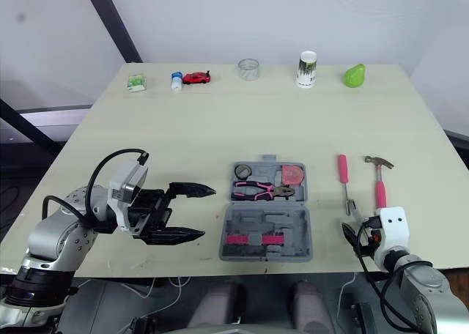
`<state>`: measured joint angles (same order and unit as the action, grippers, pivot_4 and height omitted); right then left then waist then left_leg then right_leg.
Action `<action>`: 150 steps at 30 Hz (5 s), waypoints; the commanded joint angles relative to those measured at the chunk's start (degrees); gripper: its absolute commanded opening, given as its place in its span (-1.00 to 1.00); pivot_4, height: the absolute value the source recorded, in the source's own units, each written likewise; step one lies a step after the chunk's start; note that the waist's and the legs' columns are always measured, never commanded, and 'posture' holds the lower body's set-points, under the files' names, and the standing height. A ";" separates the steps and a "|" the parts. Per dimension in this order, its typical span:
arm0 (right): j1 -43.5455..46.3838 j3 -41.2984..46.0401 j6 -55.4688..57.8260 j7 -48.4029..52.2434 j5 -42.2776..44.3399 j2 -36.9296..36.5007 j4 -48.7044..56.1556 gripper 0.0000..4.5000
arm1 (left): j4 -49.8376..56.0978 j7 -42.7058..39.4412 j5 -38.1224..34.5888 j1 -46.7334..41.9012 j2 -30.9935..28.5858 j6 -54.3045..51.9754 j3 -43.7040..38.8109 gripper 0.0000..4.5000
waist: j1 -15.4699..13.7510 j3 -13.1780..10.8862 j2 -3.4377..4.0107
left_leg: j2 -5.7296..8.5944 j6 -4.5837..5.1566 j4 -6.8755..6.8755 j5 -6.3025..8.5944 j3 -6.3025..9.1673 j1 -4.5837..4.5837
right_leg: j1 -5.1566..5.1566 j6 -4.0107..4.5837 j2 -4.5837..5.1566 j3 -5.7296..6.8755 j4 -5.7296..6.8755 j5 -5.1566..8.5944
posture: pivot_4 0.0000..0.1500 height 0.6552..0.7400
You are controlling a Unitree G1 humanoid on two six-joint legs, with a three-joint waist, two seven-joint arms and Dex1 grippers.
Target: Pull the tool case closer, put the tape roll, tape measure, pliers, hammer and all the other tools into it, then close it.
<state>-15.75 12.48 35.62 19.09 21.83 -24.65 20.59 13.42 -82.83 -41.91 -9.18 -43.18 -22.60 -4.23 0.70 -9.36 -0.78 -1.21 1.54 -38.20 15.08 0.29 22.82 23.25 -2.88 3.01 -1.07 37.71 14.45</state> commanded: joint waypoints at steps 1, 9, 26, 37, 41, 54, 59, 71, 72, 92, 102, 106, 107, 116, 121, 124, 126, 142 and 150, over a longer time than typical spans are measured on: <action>0.54 1.11 -1.99 0.88 -0.59 -0.26 -1.40 0.74 | 2.48 -0.42 -0.88 -0.08 -0.59 0.98 -1.47 1.00 | 0.01 0.00 0.00 | 0.00 0.00 0.00 0.00 0.00 0.00 | 0.00 0.00 0.00 0.00 0.00 0.00 | 1.00 1.00; 1.42 0.76 -3.11 2.92 -1.71 -1.31 -3.59 -0.84 | 3.65 0.66 -1.10 -0.10 0.37 1.14 -1.06 1.00 | 0.05 0.00 0.00 | 0.00 0.00 0.00 0.00 0.01 -0.02 | 0.00 0.00 -0.04 0.00 0.04 0.00 | 1.00 1.00; 11.86 3.46 21.81 12.51 21.49 -22.56 27.42 -0.93 | 0.51 8.05 -5.53 3.97 7.00 3.72 -9.75 1.00 | 1.04 -0.08 0.01 | -0.05 0.01 -0.08 0.00 -0.04 -0.10 | 0.00 -0.02 -0.12 -0.10 0.14 -0.03 | 1.00 1.00; 65.45 -42.00 46.05 16.12 19.84 -17.96 17.64 -0.93 | -12.62 -3.21 -4.75 10.79 -2.88 3.36 -19.08 1.00 | 1.18 -0.19 -0.02 | -0.12 0.01 -0.03 0.00 0.14 0.17 | 0.28 0.19 -0.14 0.07 0.15 -0.04 | 1.00 1.00; 71.10 -52.30 44.34 17.56 14.22 -16.13 10.21 -0.93 | -13.22 -5.26 -3.79 12.28 -3.94 4.31 -19.52 1.00 | 0.42 -0.18 -0.03 | -0.03 0.00 -0.04 0.00 0.17 0.36 | 0.37 0.14 0.18 0.21 0.08 -0.06 | 1.00 1.00; 71.27 -63.15 36.26 21.16 1.53 -7.12 -7.14 -0.93 | -6.07 -1.57 -3.62 14.15 -4.10 1.96 -18.69 1.00 | 0.38 -0.17 -0.06 | -0.01 -0.01 -0.15 -0.01 0.24 0.84 | 0.88 0.11 0.18 0.33 0.24 -0.12 | 1.00 1.00; 72.06 -62.81 35.72 22.58 -0.66 -5.35 -8.77 -0.93 | -5.94 -2.27 -3.14 14.33 -4.29 1.97 -18.48 1.00 | 0.41 -0.17 -0.05 | 0.00 -0.01 -0.15 -0.01 0.24 0.84 | 0.89 0.10 0.15 0.33 0.25 -0.12 | 1.00 1.00; 72.05 -62.71 35.20 25.12 -4.57 -2.03 -10.86 -0.93 | -9.23 -5.24 -1.15 14.67 -4.06 4.61 -18.47 1.00 | 0.51 -0.17 -0.05 | 0.00 -0.01 -0.15 -0.01 0.24 0.84 | 0.89 0.11 0.11 0.33 0.25 -0.12 | 1.00 1.00; 72.00 -62.67 35.15 25.23 -4.79 -1.83 -11.00 -0.93 | -9.38 -5.39 -1.08 14.80 -4.00 4.81 -18.46 1.00 | 0.52 -0.17 -0.05 | 0.00 -0.01 -0.15 -0.01 0.24 0.84 | 0.89 0.11 0.11 0.33 0.25 -0.12 | 1.00 1.00; 56.84 -41.08 25.02 26.17 1.41 -1.38 1.42 0.07 | -12.67 -6.97 -0.34 14.67 -2.96 7.71 -16.87 1.00 | 0.94 -0.14 -0.11 | -0.01 -0.01 -0.13 -0.01 0.34 0.87 | 0.88 0.12 0.12 0.39 0.25 -0.13 | 1.00 1.00; 35.36 -36.62 -1.48 26.87 -2.87 0.41 -4.35 -0.93 | -13.88 -7.28 -0.03 13.68 -2.54 8.63 -15.80 1.00 | 1.26 -0.14 -0.10 | -0.01 -0.01 -0.19 -0.01 0.27 0.77 | 0.77 0.09 0.03 0.31 0.27 -0.14 | 1.00 1.00; 34.48 -36.12 -4.98 26.04 -5.02 1.99 -7.91 -0.97 | -14.50 -7.35 0.06 13.19 -2.69 8.95 -15.61 1.00 | 1.44 -0.14 -0.10 | -0.01 -0.01 -0.19 -0.01 0.25 0.73 | 0.77 0.10 -0.04 0.25 0.29 -0.14 | 1.00 1.00; 34.39 -35.94 -5.67 25.87 -5.45 2.29 -8.79 -0.97 | -14.67 -7.37 0.11 13.06 -2.71 9.00 -15.58 1.00 | 1.43 -0.14 -0.10 | -0.01 -0.01 -0.19 -0.01 0.25 0.73 | 0.76 0.10 -0.05 0.26 0.29 -0.14 | 1.00 1.00; 34.54 -36.35 -7.99 25.34 -9.49 2.98 -16.07 -0.97 | -15.33 -7.25 0.69 12.28 -2.31 9.91 -14.80 1.00 | 1.29 -0.14 -0.10 | -0.02 -0.01 -0.19 -0.02 0.25 0.73 | 0.75 0.10 -0.03 0.24 0.29 -0.14 | 1.00 1.00; 35.95 -44.10 -5.69 25.72 -18.59 1.69 -26.98 -0.97 | -15.19 -6.76 1.05 12.12 -1.53 10.49 -14.30 1.00 | 1.45 -0.05 -0.17 | -0.01 -0.01 -0.14 -0.01 0.17 0.38 | 0.43 0.11 -0.06 0.19 0.27 -0.13 | 1.00 1.00; 37.00 -45.97 -3.31 26.02 -19.98 2.63 -31.56 -0.97 | -15.40 -6.60 1.36 12.08 -1.03 11.01 -14.00 1.00 | 1.69 0.15 -0.30 | -0.05 0.00 -0.03 -0.01 0.08 -0.30 | -0.06 0.15 -0.11 0.10 0.26 -0.10 | 1.00 1.00; 37.03 -45.89 -2.87 25.86 -19.87 3.48 -32.96 -0.97 | -15.49 -6.41 1.46 12.05 -0.61 11.35 -13.79 1.00 | 1.67 0.34 -0.38 | -0.12 0.00 0.02 0.00 0.09 -0.72 | -0.45 0.25 -0.22 0.10 0.23 -0.05 | 1.00 1.00; 27.35 -14.87 -11.96 20.07 4.66 12.47 -7.69 -0.97 | -13.10 11.10 1.90 10.14 8.88 8.75 -13.41 1.00 | 0.75 0.60 -0.15 | -0.22 -0.01 0.15 0.00 0.13 -0.78 | -0.52 0.32 -0.07 0.10 0.22 -0.03 | 1.00 1.00; 9.60 -1.39 -14.38 21.44 8.06 2.68 3.46 -0.62 | -12.60 17.13 5.33 10.37 10.90 8.48 -10.69 1.00 | -0.12 0.58 -0.15 | -0.07 -0.01 0.26 0.00 0.14 -0.64 | -0.47 0.27 0.06 0.14 0.08 0.00 | 1.00 1.00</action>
<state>-2.74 6.79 23.88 38.82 28.45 -20.02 19.95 -0.59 -66.34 -37.30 0.41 -32.02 -14.58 -14.79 0.58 -8.79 -0.94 -1.28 1.53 -37.92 15.09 0.43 22.20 22.80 -2.62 3.08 -0.93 37.78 14.46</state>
